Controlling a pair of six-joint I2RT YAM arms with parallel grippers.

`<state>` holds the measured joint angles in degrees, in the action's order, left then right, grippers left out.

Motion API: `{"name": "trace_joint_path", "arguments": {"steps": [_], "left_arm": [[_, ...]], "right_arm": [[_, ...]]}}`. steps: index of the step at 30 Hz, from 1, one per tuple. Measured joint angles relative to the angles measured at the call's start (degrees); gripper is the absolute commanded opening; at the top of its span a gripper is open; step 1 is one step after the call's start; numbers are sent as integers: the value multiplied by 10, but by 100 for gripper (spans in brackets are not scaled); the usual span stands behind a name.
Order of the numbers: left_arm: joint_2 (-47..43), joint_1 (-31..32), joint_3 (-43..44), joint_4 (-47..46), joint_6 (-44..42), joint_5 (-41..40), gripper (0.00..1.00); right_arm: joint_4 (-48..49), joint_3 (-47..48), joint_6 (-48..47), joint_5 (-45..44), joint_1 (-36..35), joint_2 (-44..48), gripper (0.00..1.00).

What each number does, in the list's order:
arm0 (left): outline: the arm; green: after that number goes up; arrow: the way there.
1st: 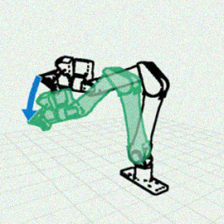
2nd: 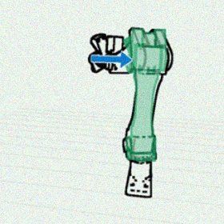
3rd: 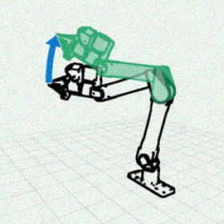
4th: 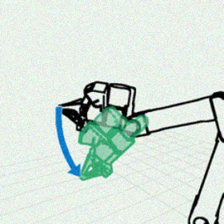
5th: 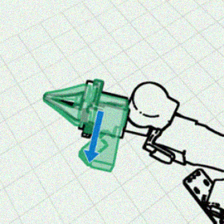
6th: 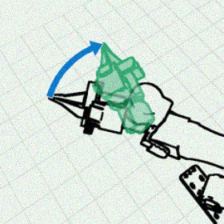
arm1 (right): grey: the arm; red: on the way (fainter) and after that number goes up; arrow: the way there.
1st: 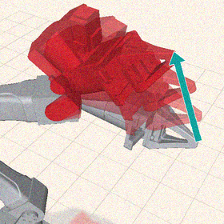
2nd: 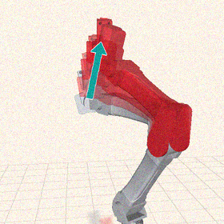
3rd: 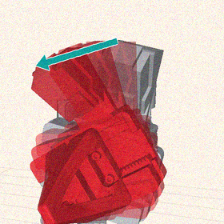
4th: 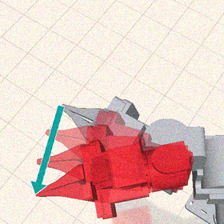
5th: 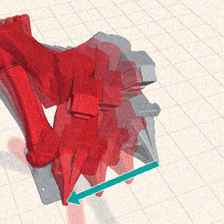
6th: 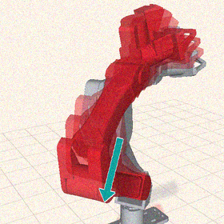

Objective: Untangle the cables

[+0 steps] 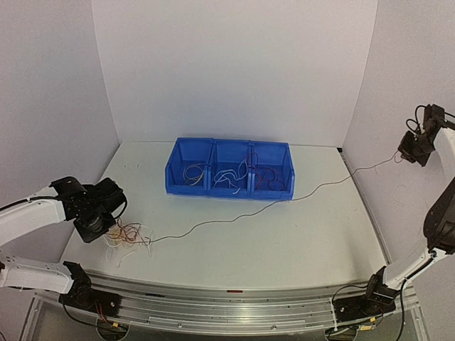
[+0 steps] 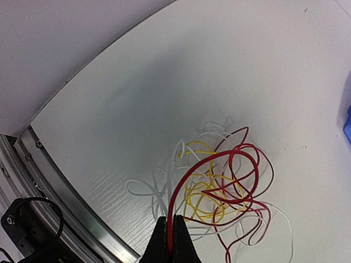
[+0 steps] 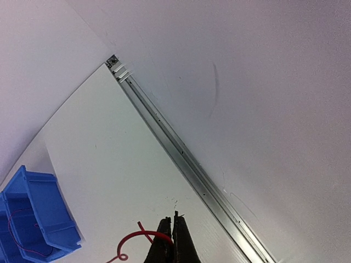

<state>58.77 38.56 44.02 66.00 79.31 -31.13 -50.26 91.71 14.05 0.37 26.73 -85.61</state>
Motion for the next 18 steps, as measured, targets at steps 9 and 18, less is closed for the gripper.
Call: {"name": "trace_joint_path", "arguments": {"steps": [9,18], "left_arm": [[-8,-9,5,-177,-148,75,0],[49,-8,20,-415,-298,245,0]], "right_arm": [[26,-58,-22,162,-63,40,0],[34,-307,-11,149,-333,137,51]]}}
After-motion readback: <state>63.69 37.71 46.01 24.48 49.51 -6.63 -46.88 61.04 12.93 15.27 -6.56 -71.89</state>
